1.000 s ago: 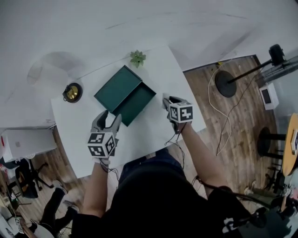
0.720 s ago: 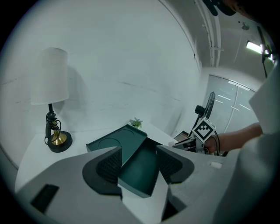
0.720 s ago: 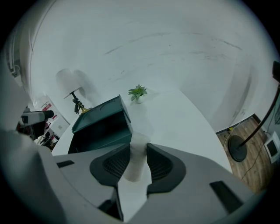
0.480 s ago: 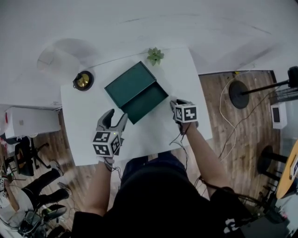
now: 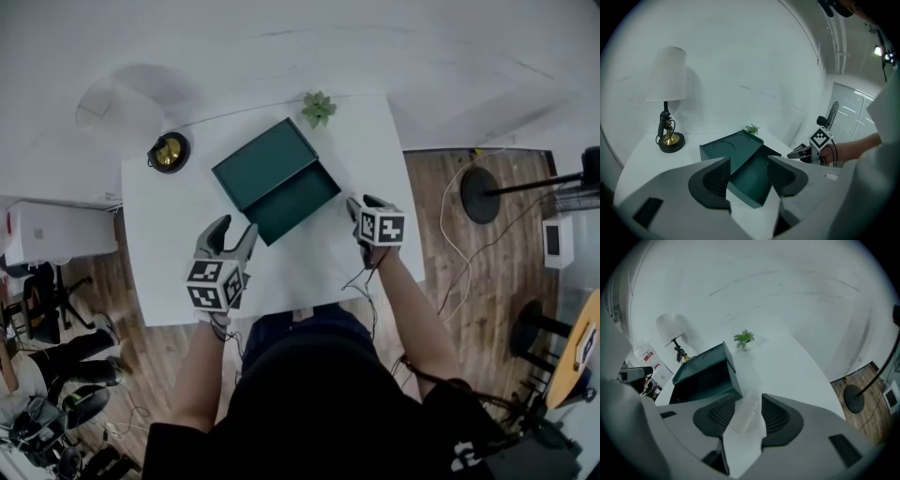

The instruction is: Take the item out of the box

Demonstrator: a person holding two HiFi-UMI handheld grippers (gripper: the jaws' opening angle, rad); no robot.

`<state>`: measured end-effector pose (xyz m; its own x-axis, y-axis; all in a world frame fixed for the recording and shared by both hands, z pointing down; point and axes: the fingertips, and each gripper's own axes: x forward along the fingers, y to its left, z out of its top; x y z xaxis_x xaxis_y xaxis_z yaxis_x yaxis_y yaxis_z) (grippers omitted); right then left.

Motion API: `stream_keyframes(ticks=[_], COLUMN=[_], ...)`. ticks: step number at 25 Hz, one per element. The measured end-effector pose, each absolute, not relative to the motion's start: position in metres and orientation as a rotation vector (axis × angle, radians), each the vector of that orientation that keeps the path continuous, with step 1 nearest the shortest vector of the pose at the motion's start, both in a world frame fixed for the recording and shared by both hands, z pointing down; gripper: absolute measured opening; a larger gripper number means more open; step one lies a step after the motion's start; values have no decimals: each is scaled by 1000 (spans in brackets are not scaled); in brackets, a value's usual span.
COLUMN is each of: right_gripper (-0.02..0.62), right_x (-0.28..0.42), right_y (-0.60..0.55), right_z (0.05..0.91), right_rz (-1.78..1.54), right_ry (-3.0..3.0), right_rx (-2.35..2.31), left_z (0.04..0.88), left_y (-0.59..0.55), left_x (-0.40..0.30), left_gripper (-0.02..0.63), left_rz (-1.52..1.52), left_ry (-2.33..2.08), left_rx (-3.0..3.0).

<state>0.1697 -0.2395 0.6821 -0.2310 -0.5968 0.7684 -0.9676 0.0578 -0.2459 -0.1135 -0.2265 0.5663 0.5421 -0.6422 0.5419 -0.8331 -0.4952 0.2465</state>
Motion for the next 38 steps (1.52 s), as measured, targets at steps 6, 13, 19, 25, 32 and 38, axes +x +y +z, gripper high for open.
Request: stream_keyframes(ticks=[6,13,19,25,32,38], right_gripper=[146,95,35,6,5,5], right_x=[175,171,154,135,126,128], right_y=[-253,-265,-252,-237,-216,-208], right_z=[617,499,407,344,270,246], right_rz=[852,439,114,-99,-354,-408], right_ry=[-2005,-2151,-2249,-2346,-2411,-2441], right_rx=[1685,1861,1931,1951,1980,2009], left_z=[542,484,420,355,275,244], left_y=[-233,-250,-250,-251,-247,-237], left_x=[-113,-120,-124,-119,-127,-130], left_gripper=[239,227,219,212,205,196], left_rz=[481,355,222,75,-51,-133], left_ry=[-1218,-1322,-1393,-1432,-1534,-1574], left_rx=[2344,2432,2513,2612,2749,2792])
